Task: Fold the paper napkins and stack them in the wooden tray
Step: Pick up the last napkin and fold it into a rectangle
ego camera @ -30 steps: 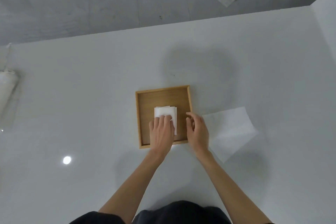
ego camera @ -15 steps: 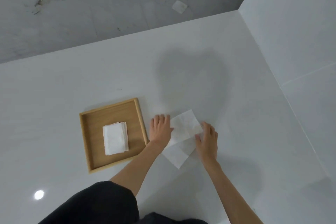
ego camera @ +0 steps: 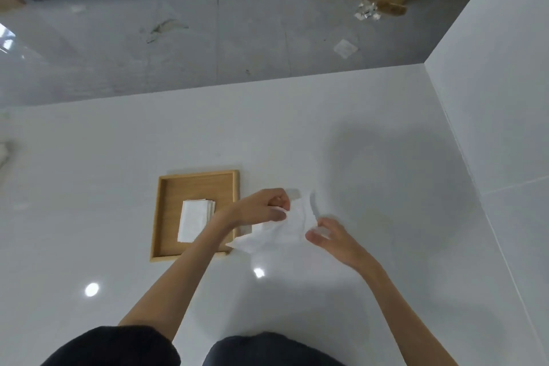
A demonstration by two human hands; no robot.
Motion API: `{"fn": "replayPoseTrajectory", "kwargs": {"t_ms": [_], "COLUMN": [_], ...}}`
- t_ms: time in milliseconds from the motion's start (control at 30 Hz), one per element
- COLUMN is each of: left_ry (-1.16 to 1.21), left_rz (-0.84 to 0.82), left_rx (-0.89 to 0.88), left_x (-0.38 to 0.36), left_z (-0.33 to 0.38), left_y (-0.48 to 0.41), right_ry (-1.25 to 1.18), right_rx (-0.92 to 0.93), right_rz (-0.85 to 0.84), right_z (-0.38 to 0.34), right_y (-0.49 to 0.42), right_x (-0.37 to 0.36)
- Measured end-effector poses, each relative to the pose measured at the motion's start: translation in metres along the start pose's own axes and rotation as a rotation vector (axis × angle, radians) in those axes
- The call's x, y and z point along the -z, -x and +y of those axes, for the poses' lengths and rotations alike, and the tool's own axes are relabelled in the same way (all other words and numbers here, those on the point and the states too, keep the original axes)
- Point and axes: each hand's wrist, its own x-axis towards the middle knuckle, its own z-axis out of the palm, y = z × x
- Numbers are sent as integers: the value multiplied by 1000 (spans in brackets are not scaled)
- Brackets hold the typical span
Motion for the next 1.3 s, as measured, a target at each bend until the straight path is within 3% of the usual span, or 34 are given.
{"fn": "replayPoseTrajectory", "kwargs": {"t_ms": [167, 300, 433, 600, 800, 867, 967, 1100, 1233, 1300], "left_ry": [222, 531, 635, 592, 623, 774, 1189, 1443, 1528, 1357], "left_rz": [110, 305, 434, 509, 438, 407, 508, 689, 556, 513], "left_rx": [-105, -311, -369, -307, -292, -326, -330, -199, -281, -305], "left_x": [19, 23, 18, 18, 36, 43, 29, -27, -36, -36], "left_z": [62, 82, 73, 51, 47, 27, -8, -38, -60, -66], "left_y": [59, 105, 153, 214, 273, 279, 278, 270, 273, 278], "right_ry": [-291, -721, -842, -660, -522, -510, -516, -462, -434, -462], "right_rx": [243, 253, 257, 268, 345, 407, 471, 511, 500, 478], "right_rz": [140, -169, -246, -172, -321, -371, -286, -115, 96, 192], "right_z": [-76, -94, -107, -137, -180, -193, -208, -211, -199, -191], "right_y": [42, 61, 72, 99, 122, 129, 140, 146, 151, 152], "right_x": [25, 31, -2, -44, -77, -95, -116, -128, -129, -129]}}
